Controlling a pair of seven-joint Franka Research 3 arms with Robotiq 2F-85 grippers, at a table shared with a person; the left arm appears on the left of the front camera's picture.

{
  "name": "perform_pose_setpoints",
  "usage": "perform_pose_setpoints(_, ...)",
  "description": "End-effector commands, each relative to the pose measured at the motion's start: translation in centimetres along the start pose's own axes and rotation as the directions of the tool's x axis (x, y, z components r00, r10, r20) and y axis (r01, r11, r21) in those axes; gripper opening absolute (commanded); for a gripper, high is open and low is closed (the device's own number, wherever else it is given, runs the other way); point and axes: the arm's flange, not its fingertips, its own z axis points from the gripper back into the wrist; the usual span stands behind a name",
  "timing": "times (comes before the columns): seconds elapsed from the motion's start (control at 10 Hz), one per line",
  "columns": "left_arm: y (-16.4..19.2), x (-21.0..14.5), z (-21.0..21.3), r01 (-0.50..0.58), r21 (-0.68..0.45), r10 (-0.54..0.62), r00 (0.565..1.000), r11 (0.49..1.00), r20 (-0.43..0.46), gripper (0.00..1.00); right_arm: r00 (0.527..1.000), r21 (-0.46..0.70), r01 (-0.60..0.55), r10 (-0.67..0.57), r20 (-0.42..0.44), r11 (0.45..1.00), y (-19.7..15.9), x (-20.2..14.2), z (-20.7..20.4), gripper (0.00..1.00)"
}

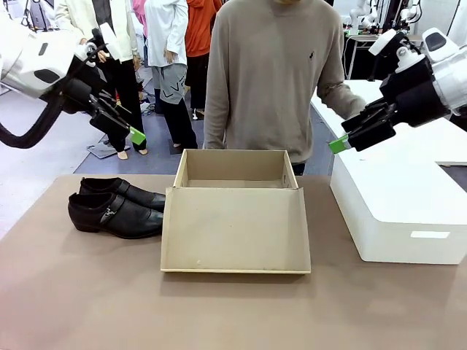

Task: Pack the shoes into the box.
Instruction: Place one shoe of the Shoes into the Shoes Box.

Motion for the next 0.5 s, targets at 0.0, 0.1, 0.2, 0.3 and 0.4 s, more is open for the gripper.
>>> perform_pose_setpoints(0.0, -0.25, 0.23, 0.35, 0.007, -0.002, -0.007, 1.0, 1.0, 0.023, 1.0, 1.0, -0.002, 0.002, -0.002, 0.005, 1.0, -0.13, -0.02, 0.06, 1.0)
perform_pose_setpoints(0.1, -0.25, 0.23, 0.35, 0.007, -0.002, -0.007, 1.0, 1.0, 0.023, 1.0, 1.0, -0.002, 0.002, -0.002, 0.005, 1.0, -0.13, -0.02, 0.06, 1.0)
perform_pose_setpoints(0.2, -0.25, 0.23, 0.35, 0.007, -0.002, -0.007, 1.0, 1.0, 0.023, 1.0, 1.0, -0.002, 0.002, -0.002, 0.005, 1.0, -0.13, -0.02, 0.06, 1.0)
perform_pose_setpoints(0.3, -0.25, 0.23, 0.35, 0.007, -0.002, -0.007, 1.0, 1.0, 0.023, 1.0, 1.0, -0.002, 0.002, -0.002, 0.005, 1.0, -0.13, -0.02, 0.06, 1.0)
perform_pose_setpoints(0.4, -0.25, 0.23, 0.35, 0.007, -0.002, -0.007, 1.0, 1.0, 0.023, 1.0, 1.0, -0.002, 0.002, -0.002, 0.005, 1.0, -0.13, -0.02, 0.06, 1.0)
